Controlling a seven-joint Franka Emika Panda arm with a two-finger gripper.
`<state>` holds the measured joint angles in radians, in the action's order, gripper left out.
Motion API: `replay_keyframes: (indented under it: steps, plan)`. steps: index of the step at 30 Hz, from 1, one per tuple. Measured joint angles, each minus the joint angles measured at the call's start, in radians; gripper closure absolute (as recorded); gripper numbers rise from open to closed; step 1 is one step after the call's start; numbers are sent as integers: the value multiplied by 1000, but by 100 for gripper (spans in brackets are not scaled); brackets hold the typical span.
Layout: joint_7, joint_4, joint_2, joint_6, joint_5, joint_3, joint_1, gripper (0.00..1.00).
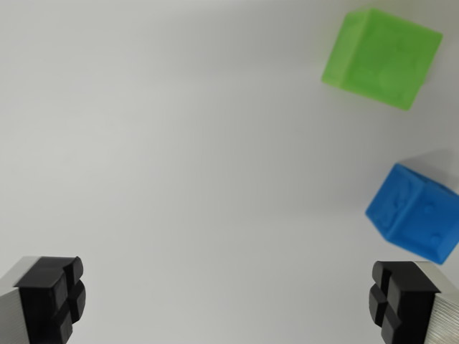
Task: Stack cube
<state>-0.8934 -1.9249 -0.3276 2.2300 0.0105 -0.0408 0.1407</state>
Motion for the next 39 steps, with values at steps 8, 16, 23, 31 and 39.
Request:
replay_keyframes:
  steps: [8, 16, 23, 31, 39]
  plan:
    - [-15, 24, -57, 35, 11, -16, 21, 0]
    - [-31, 56, -117, 66, 24, -29, 42, 0]
    - [-47, 93, -176, 91, 38, -40, 62, 0]
    - [-65, 144, -248, 114, 54, -50, 87, 0]
    - [-80, 193, -319, 141, 67, -57, 111, 0]
